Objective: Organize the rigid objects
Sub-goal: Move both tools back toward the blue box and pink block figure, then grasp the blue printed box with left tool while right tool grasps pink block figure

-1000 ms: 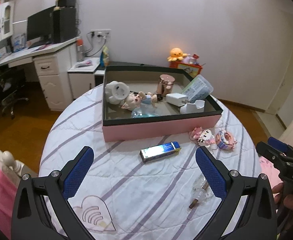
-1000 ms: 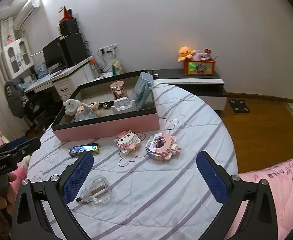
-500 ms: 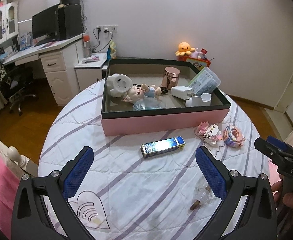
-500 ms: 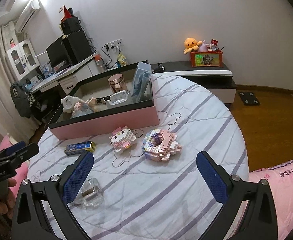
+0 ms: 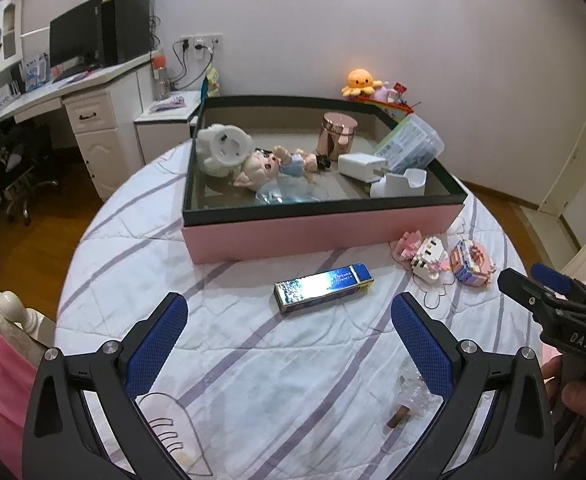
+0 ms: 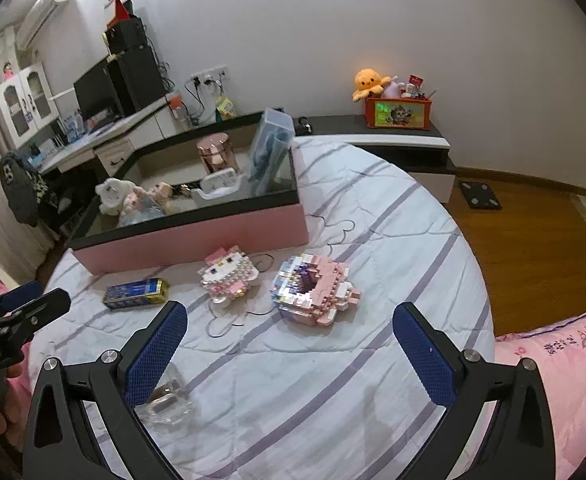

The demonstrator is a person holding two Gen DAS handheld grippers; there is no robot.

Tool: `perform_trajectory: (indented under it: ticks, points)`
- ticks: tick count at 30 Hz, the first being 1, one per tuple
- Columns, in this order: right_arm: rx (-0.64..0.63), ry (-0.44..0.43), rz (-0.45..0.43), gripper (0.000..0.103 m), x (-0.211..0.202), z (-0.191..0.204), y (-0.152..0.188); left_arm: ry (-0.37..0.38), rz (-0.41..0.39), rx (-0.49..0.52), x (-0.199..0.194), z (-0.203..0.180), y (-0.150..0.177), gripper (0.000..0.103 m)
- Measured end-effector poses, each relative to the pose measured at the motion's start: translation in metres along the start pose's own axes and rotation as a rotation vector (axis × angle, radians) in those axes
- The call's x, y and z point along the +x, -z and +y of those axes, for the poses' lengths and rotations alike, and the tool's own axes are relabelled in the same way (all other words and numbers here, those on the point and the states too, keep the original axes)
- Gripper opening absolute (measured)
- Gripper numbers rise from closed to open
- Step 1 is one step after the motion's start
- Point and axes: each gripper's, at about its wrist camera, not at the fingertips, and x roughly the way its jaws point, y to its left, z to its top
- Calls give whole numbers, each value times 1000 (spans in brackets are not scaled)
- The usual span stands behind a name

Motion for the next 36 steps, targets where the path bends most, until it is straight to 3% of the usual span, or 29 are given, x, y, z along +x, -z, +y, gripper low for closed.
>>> perform_trajectory:
  ticks: [8,14,21,24,28,30,32,36]
  points:
    - [-20,43,71,103,30,-9,2,22,71,6,43,-17,0,103]
    - [-32,53,94,103,47,-15,-2,13,135,-50,77,-16,1,103]
    - [-43,57,109,103,66,-18,-7,-57,117,-3,91,-30,-2,103]
    - [-60,50,111,102,70,-15,-9,-24,104,28,90,-37,-1,100]
    - [-100,62,111,89,73,-10,-10,0,91,44,87,-40,0,85]
    - [-107,65,102,74,70,-9,-10,15,87,45,86,-38,0,85]
    - [-105,59,99,67,68,-10,-9,31,86,47,84,-36,1,85]
    - [-88,54,94,66,63,-12,-7,52,86,45,81,-32,-1,84]
